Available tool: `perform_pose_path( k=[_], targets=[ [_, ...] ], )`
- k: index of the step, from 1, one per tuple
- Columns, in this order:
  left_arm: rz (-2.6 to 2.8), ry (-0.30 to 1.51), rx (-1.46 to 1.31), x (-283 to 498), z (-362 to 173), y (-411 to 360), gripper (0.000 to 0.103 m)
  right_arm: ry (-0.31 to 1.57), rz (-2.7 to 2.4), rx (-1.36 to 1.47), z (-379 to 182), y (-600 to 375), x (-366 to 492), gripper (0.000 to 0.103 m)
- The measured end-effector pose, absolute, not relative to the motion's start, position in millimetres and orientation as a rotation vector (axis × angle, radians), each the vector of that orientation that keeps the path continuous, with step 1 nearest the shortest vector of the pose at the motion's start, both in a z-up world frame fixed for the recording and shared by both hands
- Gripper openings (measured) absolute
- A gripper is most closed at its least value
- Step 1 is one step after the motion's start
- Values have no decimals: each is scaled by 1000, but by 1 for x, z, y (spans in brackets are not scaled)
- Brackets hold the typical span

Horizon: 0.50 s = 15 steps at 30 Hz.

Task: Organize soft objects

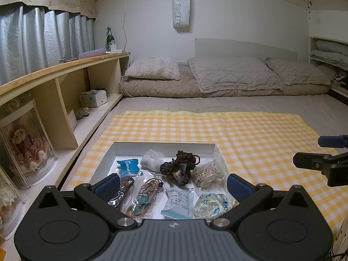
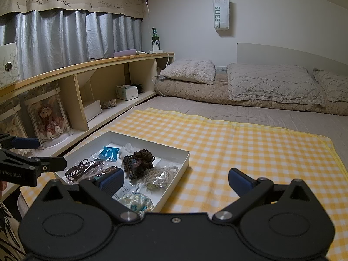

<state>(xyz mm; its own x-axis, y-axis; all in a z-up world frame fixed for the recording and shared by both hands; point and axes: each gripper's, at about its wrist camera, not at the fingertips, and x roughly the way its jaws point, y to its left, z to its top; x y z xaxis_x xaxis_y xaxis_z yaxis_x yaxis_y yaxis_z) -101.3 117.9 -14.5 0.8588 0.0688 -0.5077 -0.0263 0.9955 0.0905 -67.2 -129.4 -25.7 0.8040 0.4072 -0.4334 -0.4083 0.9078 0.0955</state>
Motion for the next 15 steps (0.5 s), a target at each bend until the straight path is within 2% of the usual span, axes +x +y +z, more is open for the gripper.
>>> perform_pose_path(
  k=[15],
  targets=[
    [49,536,82,-102,-14,118,103,464,434,1,-25,-128,-68,103]
  ],
)
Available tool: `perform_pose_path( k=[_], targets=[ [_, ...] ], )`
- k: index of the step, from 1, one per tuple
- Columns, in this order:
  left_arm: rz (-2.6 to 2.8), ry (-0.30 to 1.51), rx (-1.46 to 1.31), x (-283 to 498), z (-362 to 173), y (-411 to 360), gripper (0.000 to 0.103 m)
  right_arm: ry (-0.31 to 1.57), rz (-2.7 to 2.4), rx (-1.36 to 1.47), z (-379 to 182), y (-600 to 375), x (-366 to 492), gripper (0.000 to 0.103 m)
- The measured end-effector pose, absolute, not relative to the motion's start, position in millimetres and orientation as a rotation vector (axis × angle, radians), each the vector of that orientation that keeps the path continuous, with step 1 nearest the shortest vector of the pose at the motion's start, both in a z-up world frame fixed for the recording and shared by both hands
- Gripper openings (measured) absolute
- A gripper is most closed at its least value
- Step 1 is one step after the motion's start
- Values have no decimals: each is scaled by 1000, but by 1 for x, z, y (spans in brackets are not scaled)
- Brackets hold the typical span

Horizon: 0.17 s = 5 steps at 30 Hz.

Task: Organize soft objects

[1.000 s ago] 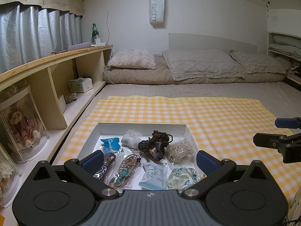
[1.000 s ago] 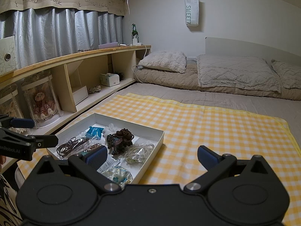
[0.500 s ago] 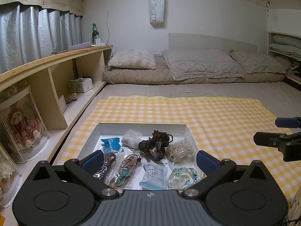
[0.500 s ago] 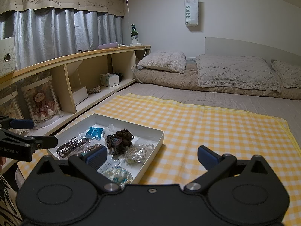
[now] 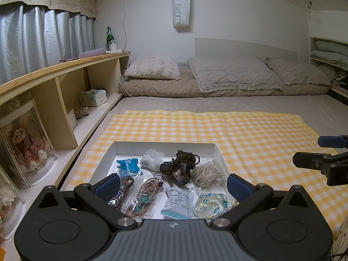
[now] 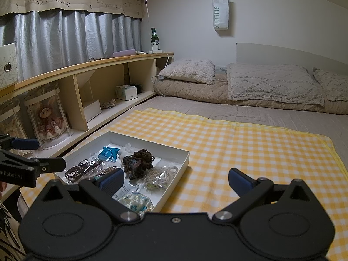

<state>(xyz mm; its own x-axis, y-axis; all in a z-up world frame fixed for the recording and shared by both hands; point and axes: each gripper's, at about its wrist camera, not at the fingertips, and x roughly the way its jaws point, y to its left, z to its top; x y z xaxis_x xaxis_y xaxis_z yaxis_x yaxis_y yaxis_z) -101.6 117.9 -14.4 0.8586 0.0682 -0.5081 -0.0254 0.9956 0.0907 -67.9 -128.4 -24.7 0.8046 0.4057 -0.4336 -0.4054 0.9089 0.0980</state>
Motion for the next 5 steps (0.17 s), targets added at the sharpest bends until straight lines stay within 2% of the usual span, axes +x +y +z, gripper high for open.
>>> perform_pose_path(
  k=[5],
  targets=[
    [51,537,80,-101,-15,118,103,464,436,0,-25,-130,-67,103]
  ],
)
